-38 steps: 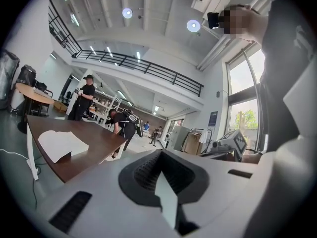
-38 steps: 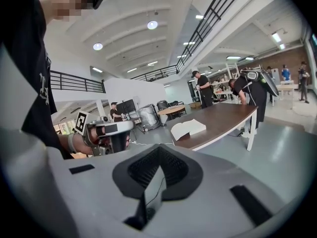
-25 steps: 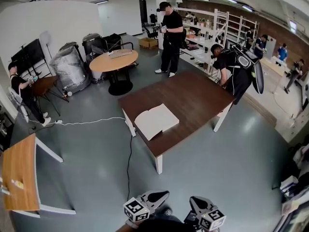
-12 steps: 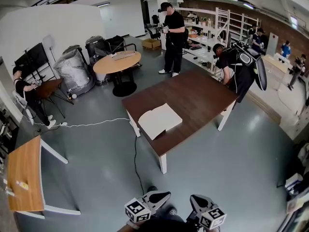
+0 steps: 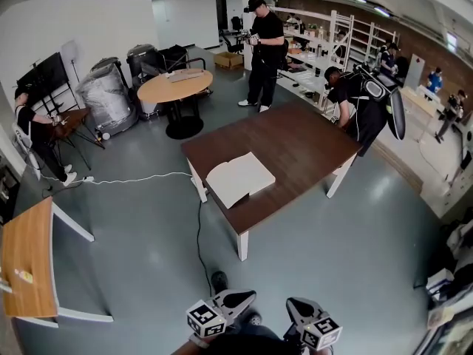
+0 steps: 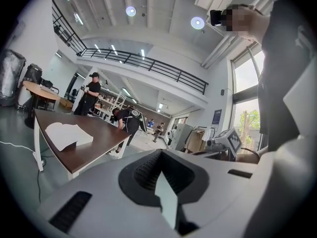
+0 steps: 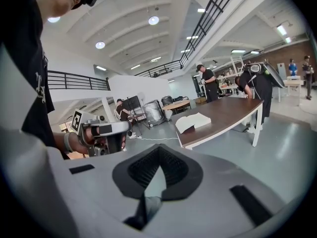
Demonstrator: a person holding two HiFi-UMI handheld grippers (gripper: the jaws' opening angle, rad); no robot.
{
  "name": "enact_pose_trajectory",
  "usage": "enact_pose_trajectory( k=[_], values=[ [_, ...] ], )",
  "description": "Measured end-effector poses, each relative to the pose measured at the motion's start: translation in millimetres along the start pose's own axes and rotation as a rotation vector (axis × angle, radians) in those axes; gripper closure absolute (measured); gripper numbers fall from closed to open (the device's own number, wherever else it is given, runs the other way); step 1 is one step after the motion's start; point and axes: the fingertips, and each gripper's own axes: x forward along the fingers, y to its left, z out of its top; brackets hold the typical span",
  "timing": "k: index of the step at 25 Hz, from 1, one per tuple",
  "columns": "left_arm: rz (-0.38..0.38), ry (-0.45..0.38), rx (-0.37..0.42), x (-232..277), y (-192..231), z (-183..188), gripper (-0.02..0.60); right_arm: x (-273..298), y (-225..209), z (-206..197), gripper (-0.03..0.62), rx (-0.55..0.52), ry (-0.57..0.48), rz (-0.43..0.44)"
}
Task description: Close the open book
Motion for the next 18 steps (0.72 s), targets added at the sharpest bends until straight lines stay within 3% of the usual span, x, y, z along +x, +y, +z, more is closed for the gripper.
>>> enact_pose_trajectory(
  k=[6, 18],
  values=[
    [0.015, 0.001, -0.013, -10, 9, -2, 0.577, 1, 6, -8, 0.606, -0.018, 0.048, -0.02],
    [-0.071, 0.065, -0.006, 12, -11, -14, 0.577, -12, -3, -13, 0.606, 0.045, 0.019, -0.05]
  ],
)
